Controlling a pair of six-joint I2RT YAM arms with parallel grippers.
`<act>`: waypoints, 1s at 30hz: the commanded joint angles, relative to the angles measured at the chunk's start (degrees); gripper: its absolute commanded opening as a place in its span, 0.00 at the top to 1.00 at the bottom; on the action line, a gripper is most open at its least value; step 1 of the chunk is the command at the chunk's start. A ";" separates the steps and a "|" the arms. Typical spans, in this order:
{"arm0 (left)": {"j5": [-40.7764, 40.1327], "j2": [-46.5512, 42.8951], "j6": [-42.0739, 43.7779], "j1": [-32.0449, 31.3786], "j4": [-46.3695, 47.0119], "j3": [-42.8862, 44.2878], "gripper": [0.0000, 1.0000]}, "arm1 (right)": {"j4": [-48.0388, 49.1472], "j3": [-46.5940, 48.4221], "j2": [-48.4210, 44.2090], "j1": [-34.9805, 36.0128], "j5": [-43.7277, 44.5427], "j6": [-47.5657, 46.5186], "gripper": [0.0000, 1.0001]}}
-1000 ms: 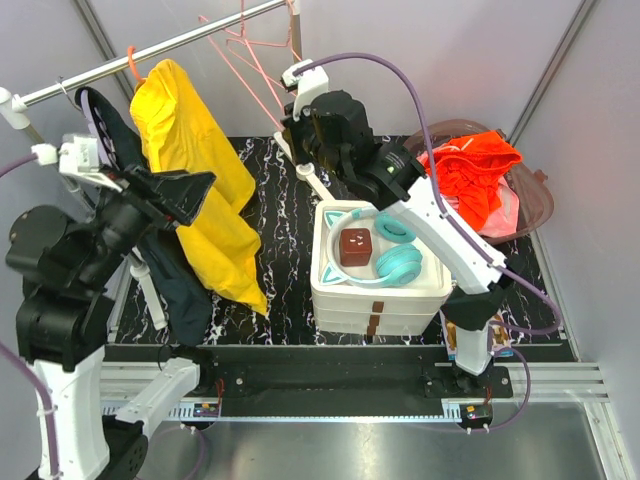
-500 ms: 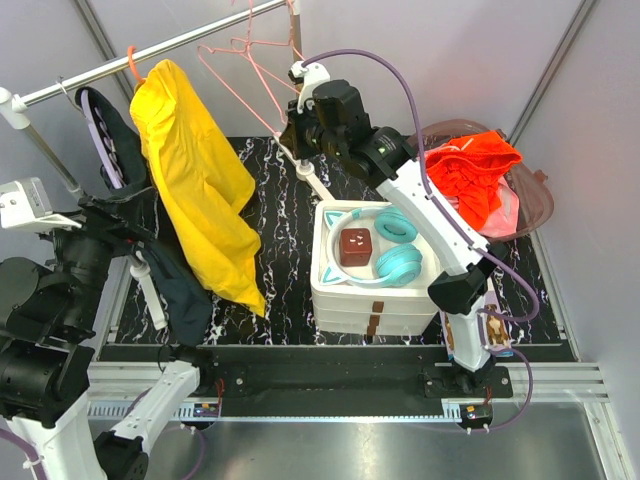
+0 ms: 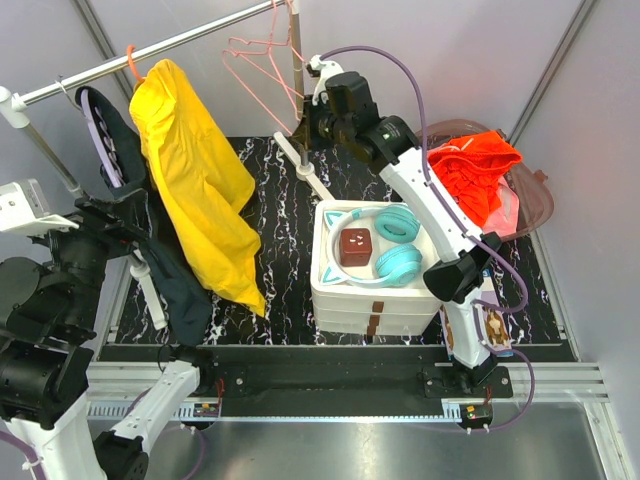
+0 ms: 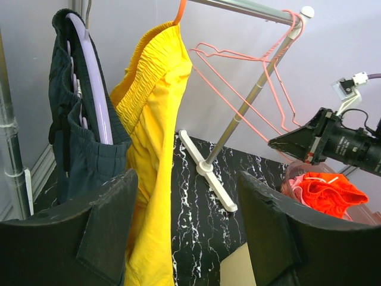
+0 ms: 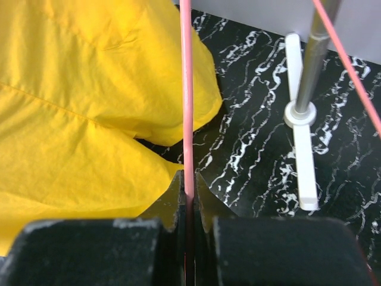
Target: Remove the shorts from the hanger
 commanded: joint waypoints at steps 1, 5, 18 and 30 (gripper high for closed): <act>-1.86 1.02 0.66 0.17 0.12 1.64 0.29 | -2.93 2.87 -0.38 -1.42 -0.97 0.91 0.89; -1.77 1.28 -1.63 0.17 -1.12 1.03 0.28 | -5.30 2.86 -1.43 -1.42 1.40 1.78 0.55; -0.36 7.60 -11.91 0.17 -0.33 3.65 0.26 | -21.81 0.77 -14.16 -1.51 -1.66 6.79 0.00; -5.09 21.75 -4.81 0.26 5.82 17.63 0.37 | -15.85 -31.58 -42.91 -1.34 -10.11 13.03 0.00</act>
